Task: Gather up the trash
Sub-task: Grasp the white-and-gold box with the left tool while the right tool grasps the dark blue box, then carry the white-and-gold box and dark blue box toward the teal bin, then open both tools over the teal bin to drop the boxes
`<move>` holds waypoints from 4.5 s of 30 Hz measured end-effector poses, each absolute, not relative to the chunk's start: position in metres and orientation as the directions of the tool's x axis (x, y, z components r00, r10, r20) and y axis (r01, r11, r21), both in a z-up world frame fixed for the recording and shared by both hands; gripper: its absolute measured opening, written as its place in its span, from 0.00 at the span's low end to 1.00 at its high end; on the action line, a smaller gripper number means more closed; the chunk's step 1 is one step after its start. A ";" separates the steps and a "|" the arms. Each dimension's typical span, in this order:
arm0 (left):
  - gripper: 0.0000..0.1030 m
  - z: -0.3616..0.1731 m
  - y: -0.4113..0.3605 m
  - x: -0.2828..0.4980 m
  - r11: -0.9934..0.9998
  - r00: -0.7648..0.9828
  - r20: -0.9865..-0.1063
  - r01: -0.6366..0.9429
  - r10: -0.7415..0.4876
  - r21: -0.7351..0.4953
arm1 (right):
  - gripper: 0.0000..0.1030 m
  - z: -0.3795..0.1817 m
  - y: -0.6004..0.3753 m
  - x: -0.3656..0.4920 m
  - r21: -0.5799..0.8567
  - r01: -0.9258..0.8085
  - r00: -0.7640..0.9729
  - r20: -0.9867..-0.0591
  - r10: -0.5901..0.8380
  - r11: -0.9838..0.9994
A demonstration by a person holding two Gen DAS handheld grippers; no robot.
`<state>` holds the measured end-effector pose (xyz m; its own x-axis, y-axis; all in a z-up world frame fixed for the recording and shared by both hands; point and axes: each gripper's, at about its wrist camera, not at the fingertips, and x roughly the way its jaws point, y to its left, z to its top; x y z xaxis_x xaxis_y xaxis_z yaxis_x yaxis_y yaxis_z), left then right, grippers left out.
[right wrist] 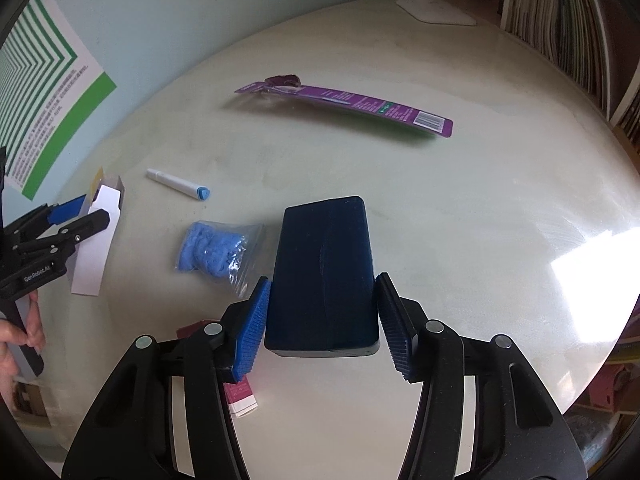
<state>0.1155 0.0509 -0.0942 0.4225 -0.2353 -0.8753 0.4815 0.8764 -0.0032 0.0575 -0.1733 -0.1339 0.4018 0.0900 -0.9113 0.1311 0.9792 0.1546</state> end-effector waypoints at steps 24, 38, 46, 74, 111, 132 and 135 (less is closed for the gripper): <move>0.59 -0.040 -0.100 0.041 0.753 0.433 -0.829 0.658 -0.353 0.022 | 0.52 -0.086 -0.288 -0.058 0.289 0.309 0.576 -0.815 0.063 0.906; 0.59 -0.058 -0.267 -0.083 0.428 0.222 -0.840 0.904 -0.495 -0.014 | 0.52 -0.086 -0.393 -0.230 0.272 0.631 0.543 -0.824 -0.162 0.727; 0.59 -0.077 -0.338 -0.162 0.226 0.089 -0.867 0.974 -0.490 -0.027 | 0.52 -0.102 -0.421 -0.318 0.280 0.750 0.490 -0.844 -0.219 0.599; 0.59 -0.158 -0.420 -0.272 -0.029 -0.068 -0.946 0.998 -0.317 -0.062 | 0.52 -0.182 -0.454 -0.425 0.348 0.853 0.430 -0.891 -0.146 0.389; 0.59 -0.336 -0.452 -0.297 -0.008 -0.094 -0.995 0.996 -0.018 -0.094 | 0.52 -0.362 -0.476 -0.446 0.399 0.893 0.388 -0.917 0.090 0.210; 0.59 -0.403 -0.462 -0.295 -0.033 -0.067 -0.995 0.997 0.069 -0.069 | 0.54 -0.421 -0.500 -0.435 0.425 0.888 0.404 -0.904 0.144 0.178; 0.70 -0.406 -0.462 -0.295 -0.047 -0.056 -0.996 0.997 0.073 -0.060 | 0.62 -0.424 -0.502 -0.435 0.435 0.887 0.414 -0.897 0.154 0.151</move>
